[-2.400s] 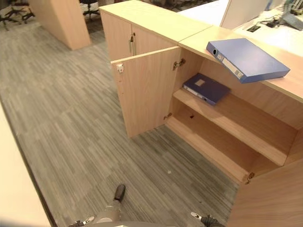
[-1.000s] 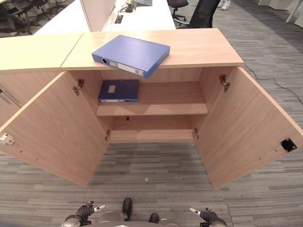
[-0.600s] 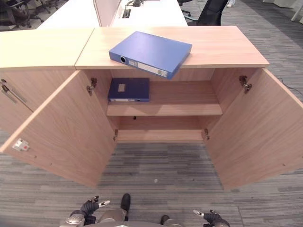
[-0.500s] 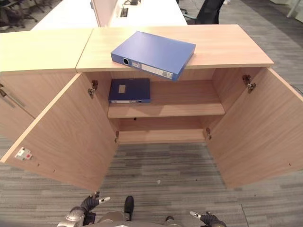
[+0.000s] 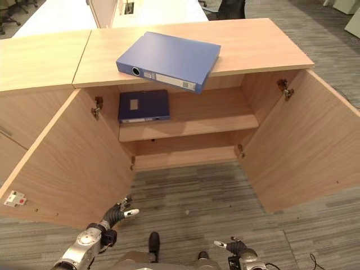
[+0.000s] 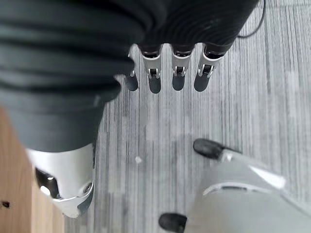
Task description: Put the empty folder in the office cabinet
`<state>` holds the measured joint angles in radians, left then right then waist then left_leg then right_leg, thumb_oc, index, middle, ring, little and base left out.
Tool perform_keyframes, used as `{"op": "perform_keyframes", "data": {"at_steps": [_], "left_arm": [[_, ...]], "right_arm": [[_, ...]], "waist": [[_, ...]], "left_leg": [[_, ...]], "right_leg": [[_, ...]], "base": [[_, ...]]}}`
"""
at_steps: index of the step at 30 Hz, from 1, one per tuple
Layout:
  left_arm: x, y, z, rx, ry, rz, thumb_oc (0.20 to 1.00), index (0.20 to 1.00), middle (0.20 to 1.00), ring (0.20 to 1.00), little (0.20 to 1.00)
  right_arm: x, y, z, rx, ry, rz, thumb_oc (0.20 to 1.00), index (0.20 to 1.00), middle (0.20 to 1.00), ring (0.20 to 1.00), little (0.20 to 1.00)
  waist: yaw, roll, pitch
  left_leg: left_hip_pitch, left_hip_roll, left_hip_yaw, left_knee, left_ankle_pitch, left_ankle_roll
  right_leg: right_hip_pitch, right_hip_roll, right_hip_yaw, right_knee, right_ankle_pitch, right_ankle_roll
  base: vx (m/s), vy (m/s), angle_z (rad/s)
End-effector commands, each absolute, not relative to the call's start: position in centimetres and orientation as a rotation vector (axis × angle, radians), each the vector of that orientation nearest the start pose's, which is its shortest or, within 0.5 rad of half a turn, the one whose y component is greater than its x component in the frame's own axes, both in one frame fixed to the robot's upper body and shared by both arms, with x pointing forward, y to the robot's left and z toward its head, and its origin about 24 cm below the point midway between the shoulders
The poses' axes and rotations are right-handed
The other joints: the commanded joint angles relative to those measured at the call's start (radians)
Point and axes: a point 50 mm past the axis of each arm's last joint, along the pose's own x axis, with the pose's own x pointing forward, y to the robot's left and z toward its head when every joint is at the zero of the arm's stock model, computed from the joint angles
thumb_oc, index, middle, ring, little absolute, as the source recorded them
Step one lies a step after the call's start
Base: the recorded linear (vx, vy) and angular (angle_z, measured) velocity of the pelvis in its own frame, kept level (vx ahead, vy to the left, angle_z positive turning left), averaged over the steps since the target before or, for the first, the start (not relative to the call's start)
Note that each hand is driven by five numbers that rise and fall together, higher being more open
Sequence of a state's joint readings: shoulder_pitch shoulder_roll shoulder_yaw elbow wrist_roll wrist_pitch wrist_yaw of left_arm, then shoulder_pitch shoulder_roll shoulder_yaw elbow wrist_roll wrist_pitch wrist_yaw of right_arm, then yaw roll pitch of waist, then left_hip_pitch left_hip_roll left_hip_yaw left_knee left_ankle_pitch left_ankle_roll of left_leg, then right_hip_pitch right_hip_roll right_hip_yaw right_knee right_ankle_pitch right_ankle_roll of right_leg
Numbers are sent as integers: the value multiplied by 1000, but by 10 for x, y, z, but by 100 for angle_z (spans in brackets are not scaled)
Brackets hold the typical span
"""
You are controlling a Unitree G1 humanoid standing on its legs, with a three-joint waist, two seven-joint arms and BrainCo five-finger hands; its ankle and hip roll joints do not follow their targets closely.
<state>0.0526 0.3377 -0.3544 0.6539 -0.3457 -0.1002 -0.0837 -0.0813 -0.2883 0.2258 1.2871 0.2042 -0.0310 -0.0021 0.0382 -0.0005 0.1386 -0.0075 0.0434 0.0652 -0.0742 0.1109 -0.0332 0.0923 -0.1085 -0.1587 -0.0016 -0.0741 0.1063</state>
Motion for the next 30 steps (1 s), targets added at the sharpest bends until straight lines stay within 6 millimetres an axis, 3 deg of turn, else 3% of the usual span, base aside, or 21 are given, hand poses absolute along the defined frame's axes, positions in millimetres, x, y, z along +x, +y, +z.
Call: {"op": "perform_keyframes", "data": {"at_steps": [1,2,8,11,12,13,15,17,20,22,24,26,27,29,30], "left_arm": [[197,183,-85,86,578,-223,1000,1000,1000,1000,1000],[200,183,-82,107,561,-231,1000,1000,1000,1000,1000],[236,171,3,143,172,-360,1000,1000,1000,1000,1000],[248,158,48,156,-35,-414,1000,1000,1000,1000,1000],[255,149,71,143,-148,-429,1000,1000,1000,1000,1000],[255,149,71,143,-148,-429,1000,1000,1000,1000,1000],[254,145,81,110,-201,-430,1000,1000,1000,1000,1000],[253,146,85,90,-220,-419,1000,1000,1000,1000,1000],[249,145,89,74,-240,-425,1000,1000,1000,1000,1000],[246,150,87,82,-230,-402,1000,1000,1000,1000,1000],[245,151,86,85,-223,-397,1000,1000,1000,1000,1000],[244,154,85,113,-216,-399,1000,1000,1000,1000,1000],[243,155,81,128,-193,-408,1000,1000,1000,1000,1000],[243,156,84,144,-204,-410,1000,1000,1000,1000,1000],[243,156,85,150,-206,-413,1000,1000,1000,1000,1000]], "right_arm": [[114,-256,-151,-297,1187,-103,1000,1000,1000,1000,1000],[114,-256,-150,-301,1185,-101,1000,1000,1000,1000,1000],[106,-261,-151,-291,1203,-139,1000,1000,1000,1000,1000],[105,-261,-151,-291,1191,-146,1000,1000,1000,1000,1000],[108,-262,-150,-295,1172,-153,1000,1000,1000,1000,1000],[108,-262,-149,-295,1172,-153,1000,1000,1000,1000,1000],[109,-260,-150,-297,1169,-143,1000,1000,1000,1000,1000],[113,-257,-150,-291,1158,-131,1000,1000,1000,1000,1000],[121,-252,-148,-282,1128,-114,1000,1000,1000,1000,1000],[127,-245,-148,-290,1115,-89,1000,1000,1000,1000,1000],[125,-242,-150,-273,1118,-87,1000,1000,1000,1000,1000],[122,-241,-151,-276,1132,-74,1000,1000,1000,1000,1000],[119,-241,-152,-266,1142,-82,1000,1000,1000,1000,1000],[118,-240,-153,-243,1138,-98,1000,1000,1000,1000,1000],[117,-239,-153,-235,1138,-104,1000,1000,1000,1000,1000]], "waist": [[2,-19,-16],[3,-19,-13],[-2,-15,-1],[-6,-28,32],[-13,-36,53],[-14,-35,50],[-14,-37,46],[-2,-40,31],[19,-38,2],[44,-32,-26],[52,-33,-48],[33,-27,-38],[15,-13,-25],[12,6,-25],[4,14,-23]], "left_leg": [[-54,-11,-50,61,-84,-1],[-50,-4,-55,57,-78,-6],[-48,41,-77,59,-50,-39],[-147,49,-65,202,-54,-53],[-220,61,11,304,-47,-43],[-227,63,10,311,-50,-43],[-251,68,109,355,-75,-15],[-279,36,173,367,-101,-10],[-246,21,313,271,-94,8],[-196,-19,298,189,-97,32],[-144,-65,263,120,-106,54],[-63,-100,239,70,-123,87],[-5,-106,218,38,-134,106],[21,-92,195,16,-139,98],[28,-85,174,8,-135,91]], "right_leg": [[-47,-6,-29,74,-19,0],[-47,1,-30,75,-23,-3],[-36,46,-40,81,-53,-32],[-34,46,-61,97,-66,-48],[-33,37,-93,110,-70,-60],[-37,39,-93,111,-70,-60],[-20,39,-116,107,-80,-65],[10,47,-121,96,-94,-65],[42,69,-129,67,-95,-49],[53,65,-141,87,-108,-31],[35,17,-191,210,-85,25],[-33,-62,-187,412,24,96],[-104,-111,-168,576,70,95],[-135,-162,-179,576,22,59],[-155,-165,-164,544,-5,42]], "base": [[37,-223,12],[4,-237,15],[-20,-197,8],[-97,-204,21],[-113,-153,39],[-50,-148,51],[91,-107,66],[168,-82,20],[168,37,12],[269,118,-2],[258,174,-13],[224,242,17],[210,184,34],[171,31,51],[115,-66,63]]}}
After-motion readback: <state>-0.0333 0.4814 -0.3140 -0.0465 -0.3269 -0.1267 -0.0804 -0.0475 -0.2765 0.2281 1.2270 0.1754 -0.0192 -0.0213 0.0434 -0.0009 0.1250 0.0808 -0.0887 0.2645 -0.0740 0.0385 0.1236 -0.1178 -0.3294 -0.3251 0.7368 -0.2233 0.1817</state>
